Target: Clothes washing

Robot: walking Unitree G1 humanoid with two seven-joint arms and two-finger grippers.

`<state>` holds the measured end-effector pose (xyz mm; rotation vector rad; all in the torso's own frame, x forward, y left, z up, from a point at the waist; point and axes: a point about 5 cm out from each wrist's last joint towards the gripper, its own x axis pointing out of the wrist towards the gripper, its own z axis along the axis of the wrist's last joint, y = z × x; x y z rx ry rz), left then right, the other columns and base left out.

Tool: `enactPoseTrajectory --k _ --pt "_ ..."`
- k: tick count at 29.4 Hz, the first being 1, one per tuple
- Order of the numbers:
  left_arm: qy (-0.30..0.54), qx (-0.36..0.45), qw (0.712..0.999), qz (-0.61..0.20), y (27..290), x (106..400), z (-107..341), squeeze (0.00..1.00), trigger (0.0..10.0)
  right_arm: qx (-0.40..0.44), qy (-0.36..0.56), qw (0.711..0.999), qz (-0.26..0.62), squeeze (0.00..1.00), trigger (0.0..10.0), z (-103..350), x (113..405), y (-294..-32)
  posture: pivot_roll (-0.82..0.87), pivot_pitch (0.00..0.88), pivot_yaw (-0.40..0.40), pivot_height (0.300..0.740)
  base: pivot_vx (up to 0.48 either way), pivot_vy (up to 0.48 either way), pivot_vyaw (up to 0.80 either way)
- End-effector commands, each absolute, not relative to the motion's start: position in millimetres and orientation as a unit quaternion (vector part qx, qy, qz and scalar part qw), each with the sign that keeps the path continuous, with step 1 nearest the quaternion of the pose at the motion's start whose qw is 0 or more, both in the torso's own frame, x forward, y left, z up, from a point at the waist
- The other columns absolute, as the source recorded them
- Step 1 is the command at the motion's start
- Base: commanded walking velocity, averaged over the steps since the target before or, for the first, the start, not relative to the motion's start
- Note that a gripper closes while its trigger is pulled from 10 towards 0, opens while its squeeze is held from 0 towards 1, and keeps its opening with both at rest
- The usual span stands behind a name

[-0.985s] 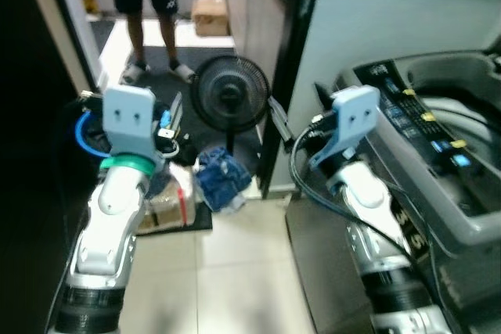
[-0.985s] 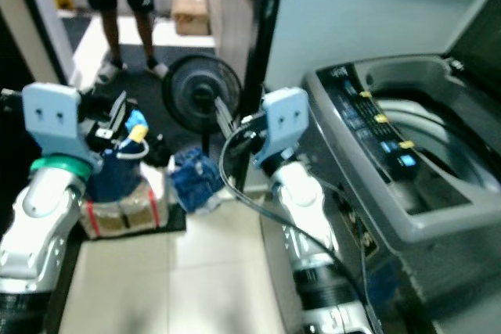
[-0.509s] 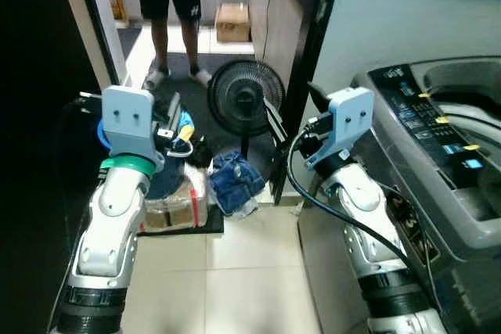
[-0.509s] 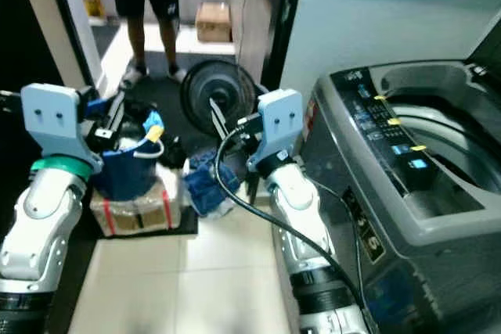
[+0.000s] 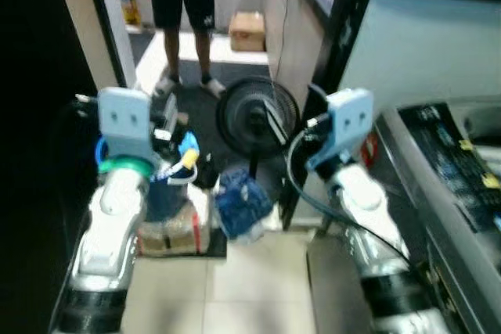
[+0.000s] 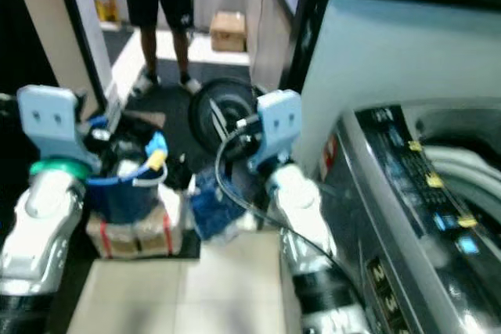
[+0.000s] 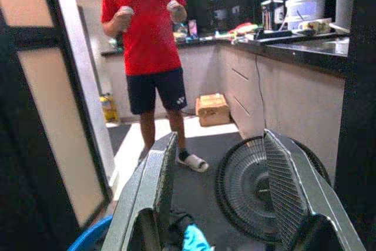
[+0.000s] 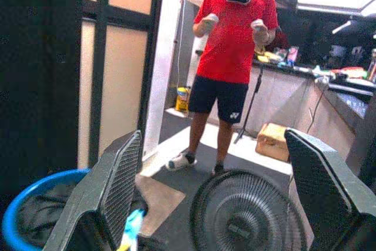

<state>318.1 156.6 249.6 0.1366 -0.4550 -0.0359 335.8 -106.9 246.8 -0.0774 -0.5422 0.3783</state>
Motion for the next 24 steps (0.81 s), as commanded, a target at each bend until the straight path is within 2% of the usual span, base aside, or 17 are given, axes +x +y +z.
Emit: enactPoseTrajectory --k 1,3,14,24 --pt "-0.225 0.076 0.971 -0.006 163.4 317.0 248.4 0.00 10.0 -0.037 -0.262 0.945 0.192 0.00 10.0 244.2 335.2 -102.6 0.09 0.010 -0.017 0.740 0.480 0.000 0.00" --pt "-0.225 0.076 0.971 -0.005 163.6 317.3 248.4 0.00 10.0 -0.035 -0.262 0.945 0.193 0.00 10.0 244.8 335.6 -102.7 0.09 0.009 -0.018 0.740 0.480 0.000 0.23" --pt "-0.226 0.077 0.971 -0.004 163.9 317.2 249.0 0.00 10.0 -0.035 -0.259 0.945 0.195 0.00 10.0 244.7 336.3 -103.0 0.09 0.011 -0.017 0.740 0.480 0.000 0.78" --pt "-0.226 0.076 0.971 -0.003 164.2 317.3 248.5 0.00 10.0 -0.035 -0.259 0.946 0.195 0.00 10.0 244.2 335.8 -102.8 0.09 0.017 -0.019 0.740 0.480 0.000 0.07"
